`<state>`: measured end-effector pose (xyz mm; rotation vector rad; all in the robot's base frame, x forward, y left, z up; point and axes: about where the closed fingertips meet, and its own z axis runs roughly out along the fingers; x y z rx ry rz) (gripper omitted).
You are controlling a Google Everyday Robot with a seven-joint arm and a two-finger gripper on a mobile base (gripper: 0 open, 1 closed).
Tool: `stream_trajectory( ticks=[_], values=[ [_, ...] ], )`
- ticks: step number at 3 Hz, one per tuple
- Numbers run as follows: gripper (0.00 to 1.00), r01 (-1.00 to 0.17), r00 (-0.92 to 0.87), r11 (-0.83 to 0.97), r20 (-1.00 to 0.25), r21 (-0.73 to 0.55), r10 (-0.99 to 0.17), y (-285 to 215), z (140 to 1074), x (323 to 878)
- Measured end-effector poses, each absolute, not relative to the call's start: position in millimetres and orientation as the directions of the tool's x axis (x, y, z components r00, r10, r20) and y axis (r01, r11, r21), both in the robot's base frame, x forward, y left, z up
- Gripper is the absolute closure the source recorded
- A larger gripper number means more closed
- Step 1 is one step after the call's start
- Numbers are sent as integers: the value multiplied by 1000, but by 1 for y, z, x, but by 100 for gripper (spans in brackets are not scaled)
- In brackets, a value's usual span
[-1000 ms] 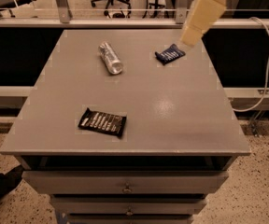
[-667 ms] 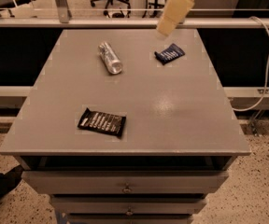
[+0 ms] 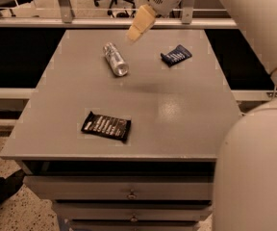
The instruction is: Place redbull can upright
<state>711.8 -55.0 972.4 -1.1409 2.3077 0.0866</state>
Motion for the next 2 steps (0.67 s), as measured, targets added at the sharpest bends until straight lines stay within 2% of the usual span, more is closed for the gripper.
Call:
stream_trajectory(
  ticks=[1, 2],
  values=[
    [0, -699, -595, 714, -529, -32, -605, -11, 946, 738],
    [0, -673, -640, 739, -529, 35, -557, 16, 939, 748]
  ],
)
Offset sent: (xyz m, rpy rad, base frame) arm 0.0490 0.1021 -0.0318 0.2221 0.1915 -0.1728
